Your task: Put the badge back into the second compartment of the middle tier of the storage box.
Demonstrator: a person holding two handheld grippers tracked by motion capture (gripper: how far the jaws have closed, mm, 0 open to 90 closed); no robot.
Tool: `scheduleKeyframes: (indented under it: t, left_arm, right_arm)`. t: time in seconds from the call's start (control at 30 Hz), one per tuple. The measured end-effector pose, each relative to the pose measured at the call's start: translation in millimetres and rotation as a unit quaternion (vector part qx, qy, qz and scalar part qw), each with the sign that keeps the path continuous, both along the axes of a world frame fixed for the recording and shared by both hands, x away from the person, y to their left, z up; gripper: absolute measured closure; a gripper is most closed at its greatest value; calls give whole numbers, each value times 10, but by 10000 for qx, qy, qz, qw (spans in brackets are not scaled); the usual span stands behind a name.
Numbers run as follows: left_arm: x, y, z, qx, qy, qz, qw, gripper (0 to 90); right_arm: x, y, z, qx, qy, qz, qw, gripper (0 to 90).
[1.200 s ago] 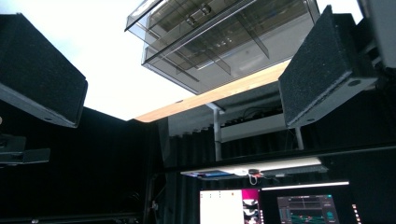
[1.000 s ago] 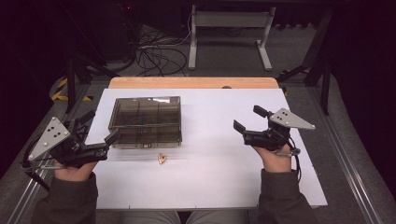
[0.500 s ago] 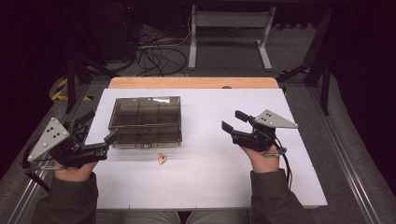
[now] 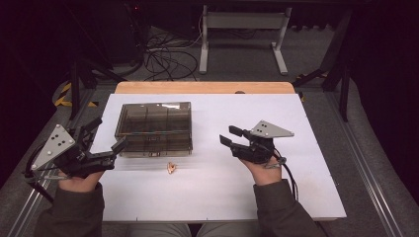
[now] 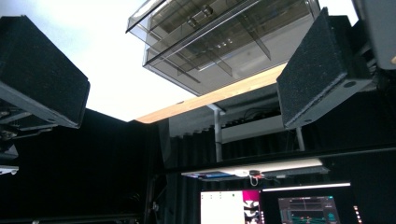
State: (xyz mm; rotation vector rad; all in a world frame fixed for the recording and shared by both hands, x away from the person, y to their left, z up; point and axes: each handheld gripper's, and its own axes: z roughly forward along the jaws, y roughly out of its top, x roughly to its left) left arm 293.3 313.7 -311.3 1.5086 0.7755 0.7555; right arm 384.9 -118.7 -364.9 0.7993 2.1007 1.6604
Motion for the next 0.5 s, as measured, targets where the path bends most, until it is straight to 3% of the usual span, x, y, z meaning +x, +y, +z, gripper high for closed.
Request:
scheduleKeyframes:
  t: [0.5]
  left_arm:
    - [2,-1,-3,-29,0,-14,10000,32]
  right_arm:
    - [-16,422,-196,-385,305,579,9971,554]
